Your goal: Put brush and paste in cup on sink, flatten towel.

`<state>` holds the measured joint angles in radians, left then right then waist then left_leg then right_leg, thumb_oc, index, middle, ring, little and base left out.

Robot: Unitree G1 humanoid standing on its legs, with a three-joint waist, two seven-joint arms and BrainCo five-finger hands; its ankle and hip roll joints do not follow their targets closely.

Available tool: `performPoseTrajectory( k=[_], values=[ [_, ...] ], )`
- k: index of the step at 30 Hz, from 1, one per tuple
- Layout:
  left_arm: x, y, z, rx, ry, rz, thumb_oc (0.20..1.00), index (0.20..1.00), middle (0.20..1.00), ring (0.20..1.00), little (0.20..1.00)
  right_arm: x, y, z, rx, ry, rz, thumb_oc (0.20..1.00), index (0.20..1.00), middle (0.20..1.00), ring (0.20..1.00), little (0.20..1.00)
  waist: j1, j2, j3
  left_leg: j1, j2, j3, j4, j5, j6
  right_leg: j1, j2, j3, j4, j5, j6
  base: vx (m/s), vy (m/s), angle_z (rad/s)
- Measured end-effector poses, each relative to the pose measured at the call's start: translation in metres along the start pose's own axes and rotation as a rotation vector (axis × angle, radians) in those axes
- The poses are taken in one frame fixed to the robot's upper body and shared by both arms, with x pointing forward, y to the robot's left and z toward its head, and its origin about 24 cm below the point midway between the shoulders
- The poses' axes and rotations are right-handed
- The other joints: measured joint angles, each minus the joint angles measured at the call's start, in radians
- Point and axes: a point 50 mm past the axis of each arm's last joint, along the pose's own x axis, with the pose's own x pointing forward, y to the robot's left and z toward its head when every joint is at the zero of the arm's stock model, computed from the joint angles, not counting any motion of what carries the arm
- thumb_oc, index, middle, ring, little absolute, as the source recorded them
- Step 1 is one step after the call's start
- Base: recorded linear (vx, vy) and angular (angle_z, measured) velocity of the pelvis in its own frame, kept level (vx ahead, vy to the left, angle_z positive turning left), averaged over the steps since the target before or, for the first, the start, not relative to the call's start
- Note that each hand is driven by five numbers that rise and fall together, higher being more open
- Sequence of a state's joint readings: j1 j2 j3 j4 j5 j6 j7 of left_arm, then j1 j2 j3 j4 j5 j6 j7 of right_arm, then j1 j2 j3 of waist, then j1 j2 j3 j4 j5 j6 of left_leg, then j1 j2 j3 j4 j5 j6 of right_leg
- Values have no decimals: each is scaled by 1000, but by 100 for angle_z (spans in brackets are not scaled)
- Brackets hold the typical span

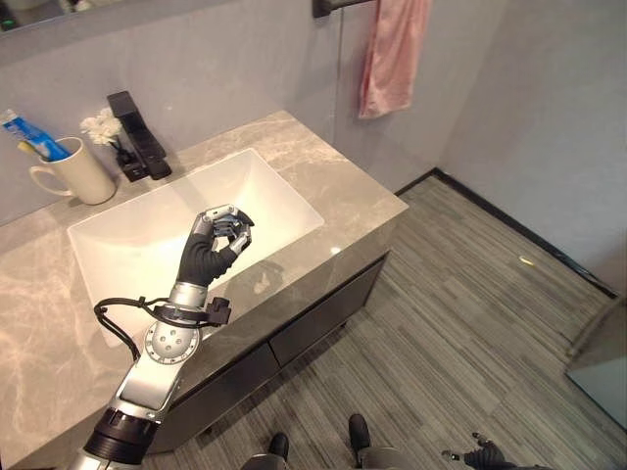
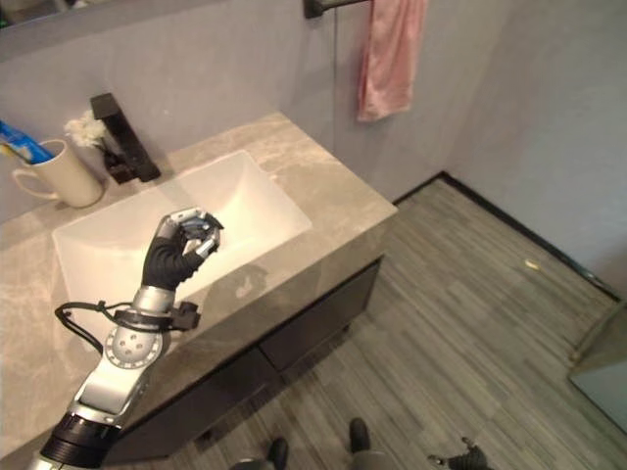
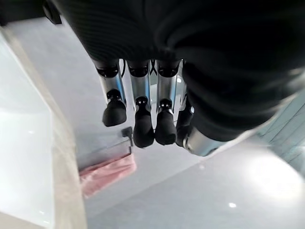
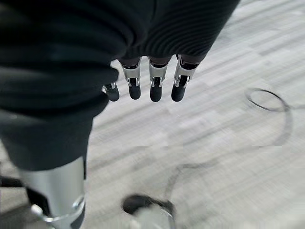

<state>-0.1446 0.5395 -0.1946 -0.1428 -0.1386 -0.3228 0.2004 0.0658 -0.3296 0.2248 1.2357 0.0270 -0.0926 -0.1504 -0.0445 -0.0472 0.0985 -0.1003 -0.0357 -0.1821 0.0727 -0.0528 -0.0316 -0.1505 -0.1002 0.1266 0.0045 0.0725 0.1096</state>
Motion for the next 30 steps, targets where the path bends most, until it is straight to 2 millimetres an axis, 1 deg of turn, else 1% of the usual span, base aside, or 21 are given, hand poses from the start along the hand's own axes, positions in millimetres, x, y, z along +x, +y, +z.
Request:
performPoseTrajectory(
  k=[2, 3, 4, 6, 7, 8, 9, 10, 11, 12, 13, 14, 15, 17, 19, 20, 21, 23, 27, 28, 30],
  values=[
    [-2, -8, -1, -22, 9, -31, 200, 200, 200, 200, 200, -4, 7, -14, 27, 41, 13, 1000, 1000, 1000, 1000, 1000, -4, -20, -8, 0, -40, 26, -3, 13, 28, -22, -31, 29, 1, 16, 2, -138, 315, -30],
    [-3, -14, -2, -36, 16, -56, 200, 200, 200, 200, 200, -5, 8, -16, 44, 51, 14, 1000, 1000, 1000, 1000, 1000, -5, -17, -7, 2, -47, 38, -2, 14, 39, -27, -41, 40, 11, 13, 23, -213, 367, -70],
    [-6, -23, -4, -39, 30, -117, 200, 200, 200, 200, 200, -4, 10, -14, 90, 49, 8, 1000, 1000, 1000, 1000, 1000, -10, -23, -9, -7, -67, 93, 0, 12, 62, -62, -56, 94, 24, 56, 78, -141, 208, -82],
    [-6, -29, -6, -41, 36, -150, 200, 200, 200, 200, 200, -3, 14, -8, 91, 31, 18, 1000, 1000, 1000, 1000, 1000, -33, -24, -3, -26, -88, 140, 32, 2, 73, -94, -66, 87, 25, 84, 71, -89, 153, -83],
    [-6, -31, -7, -46, 39, -157, 200, 200, 200, 200, 200, -3, 15, -5, 95, 22, 23, 1000, 1000, 1000, 1000, 1000, -41, -18, 0, -39, -85, 155, 34, -9, 84, -101, -71, 91, 20, 81, 85, -74, 144, -56],
    [-6, -32, -7, -47, 39, -163, 200, 200, 200, 200, 200, -3, 17, -4, 93, 20, 27, 1000, 1000, 1000, 1000, 1000, -53, -19, -1, -40, -90, 169, 33, -10, 85, -102, -71, 95, 5, 55, 74, -43, 97, -47],
    [-6, -32, -7, -51, 40, -162, 200, 200, 200, 200, 200, -3, 17, -6, 92, 25, 27, 1000, 1000, 1000, 1000, 1000, -62, -20, 0, -40, -98, 190, 41, -13, 93, -113, -73, 106, -6, 25, 90, -94, 57, -76],
    [-7, -32, -8, -50, 43, -162, 200, 200, 200, 200, 200, -2, 14, -1, 94, 18, 19, 1000, 1000, 1000, 1000, 1000, -51, 2, 12, -38, -70, 218, 27, -8, 104, -132, -61, 111, 24, -7, 116, -80, 37, -78],
    [-7, -32, -8, -51, 45, -161, 200, 200, 200, 200, 200, -2, 14, -2, 96, 23, 18, 1000, 1000, 1000, 1000, 1000, -52, 12, 10, -37, -60, 225, 19, -7, 104, -140, -47, 109, 43, -6, 117, -145, 56, -73],
    [-7, -31, -7, -52, 42, -159, 200, 200, 200, 200, 200, -3, 16, -3, 97, 29, 23, 1000, 1000, 1000, 1000, 1000, -50, 14, 10, -33, -40, 264, 22, 17, 92, -146, -37, 43, 67, 0, 88, -131, 40, -83],
    [-9, -26, -8, -38, 49, -153, 200, 200, 200, 200, 200, -3, 20, -3, 101, 29, 32, 1000, 1000, 1000, 1000, 1000, -15, -3, 13, -6, -27, 335, -3, 19, 90, -145, -55, -121, 55, -1, 8, -187, 46, -155],
    [-16, -19, -15, -24, 92, -132, 200, 200, 200, 200, 200, 0, 17, 14, 107, -21, 25, 1000, 1000, 1000, 1000, 1000, 6, 26, 27, 21, 30, 397, -15, 15, 91, -136, -84, -292, 96, -41, -19, -131, 26, -159],
    [-15, -20, -16, -34, 96, -122, 200, 200, 200, 200, 200, 1, 16, 19, 109, -40, 24, 1000, 1000, 1000, 1000, 1000, 4, 46, 34, 38, 55, 415, -31, 21, 83, -136, -87, -320, 169, -62, 10, -94, 17, -128],
    [-15, -22, -15, -43, 92, -118, 200, 200, 200, 200, 200, 1, 17, 22, 113, -49, 26, 1000, 1000, 1000, 1000, 1000, 28, 45, 33, 75, 75, 443, -64, 28, 68, -121, -107, -330, 259, -90, 45, -49, -23, -64],
    [-16, -19, -16, -38, 99, -109, 200, 200, 200, 200, 200, 1, 18, 22, 114, -51, 29, 1000, 1000, 1000, 1000, 1000, 32, 3, 9, 95, 71, 483, -64, 21, 35, -66, -129, -374, 250, -75, 18, 4, -108, -74],
    [-17, -20, -19, -44, 119, -102, 200, 200, 200, 200, 200, 3, 8, 28, 109, -77, 6, 1000, 1000, 1000, 1000, 1000, 28, 21, -2, 99, 98, 506, -56, 10, 16, -38, -81, -391, 170, -45, -24, 52, -138, -89],
    [-17, -20, -20, -43, 120, -113, 200, 200, 200, 200, 200, 3, 4, 31, 107, -94, -3, 1000, 1000, 1000, 1000, 1000, 27, 33, -9, 110, 118, 521, -69, 16, 3, -22, -57, -399, 124, -30, -37, 89, -148, -78],
    [-17, -22, -21, -50, 127, -120, 200, 200, 200, 200, 200, 3, 1, 27, 104, -80, -10, 1000, 1000, 1000, 1000, 1000, 22, 39, -14, 136, 143, 522, -87, 26, -12, 6, -15, -381, 76, -18, -47, 107, -114, -41],
    [-18, -24, -23, -62, 146, -118, 200, 200, 200, 200, 200, 2, -3, 16, 97, -55, -21, 1000, 1000, 1000, 1000, 1000, 23, 46, -32, 153, 181, 525, -84, 12, -36, 14, 28, -363, 55, -34, -63, 121, -204, -21],
    [-21, -29, -28, -112, 175, -100, 200, 200, 200, 200, 200, 0, -4, 5, 106, -27, -25, 1000, 1000, 1000, 1000, 1000, 21, 50, -51, 151, 202, 522, -74, 9, -41, 23, 42, -363, 55, -37, -68, 89, -242, -5],
    [-26, -31, -38, -117, 226, -96, 200, 200, 200, 200, 200, -1, -3, 0, 107, -15, -23, 1000, 1000, 1000, 1000, 1000, 24, 46, -60, 152, 208, 519, -57, 7, -44, 27, 51, -359, 53, -42, -77, 40, -239, -8]
  ],
)
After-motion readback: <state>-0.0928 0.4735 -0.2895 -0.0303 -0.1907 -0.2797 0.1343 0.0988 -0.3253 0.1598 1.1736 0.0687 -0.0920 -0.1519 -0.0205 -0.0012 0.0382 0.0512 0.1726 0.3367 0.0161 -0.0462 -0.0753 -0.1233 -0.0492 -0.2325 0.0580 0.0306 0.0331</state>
